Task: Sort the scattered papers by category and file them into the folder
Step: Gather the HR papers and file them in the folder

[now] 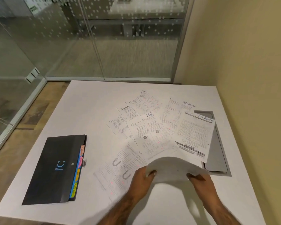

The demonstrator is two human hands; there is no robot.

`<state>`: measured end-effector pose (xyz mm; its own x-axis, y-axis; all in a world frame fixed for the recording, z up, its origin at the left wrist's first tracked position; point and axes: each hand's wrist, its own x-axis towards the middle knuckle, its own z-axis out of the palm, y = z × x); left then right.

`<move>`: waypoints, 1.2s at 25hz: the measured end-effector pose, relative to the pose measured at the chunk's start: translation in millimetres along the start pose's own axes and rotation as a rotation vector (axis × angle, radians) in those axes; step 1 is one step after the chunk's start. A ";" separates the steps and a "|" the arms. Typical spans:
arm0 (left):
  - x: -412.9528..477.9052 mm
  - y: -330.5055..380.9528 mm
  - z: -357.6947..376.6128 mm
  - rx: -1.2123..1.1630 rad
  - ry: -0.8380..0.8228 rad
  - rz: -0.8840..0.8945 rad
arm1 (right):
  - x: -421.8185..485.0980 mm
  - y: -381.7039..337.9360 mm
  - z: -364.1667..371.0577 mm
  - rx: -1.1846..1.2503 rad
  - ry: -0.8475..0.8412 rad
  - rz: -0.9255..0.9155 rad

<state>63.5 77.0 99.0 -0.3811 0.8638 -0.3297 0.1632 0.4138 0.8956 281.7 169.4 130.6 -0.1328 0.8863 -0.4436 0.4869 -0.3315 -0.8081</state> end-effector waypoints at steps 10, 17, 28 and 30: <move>95.9 14.2 -54.3 0.105 0.189 -0.224 | 19.7 -21.2 16.6 0.102 0.045 0.057; 217.4 -13.0 -72.3 0.631 0.291 -0.390 | 31.5 -16.3 -20.6 0.074 0.176 0.122; 241.6 -30.2 -11.2 0.741 0.363 -0.536 | 34.1 19.3 -52.5 0.034 0.192 0.219; 245.1 -28.4 -5.9 0.737 0.382 -0.552 | 32.7 24.0 -52.3 0.027 0.188 0.221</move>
<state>-39.9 275.3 -5.5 -0.8200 0.3997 -0.4097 0.3498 0.9165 0.1941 334.1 207.4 117.0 0.1370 0.8353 -0.5324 0.4628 -0.5292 -0.7112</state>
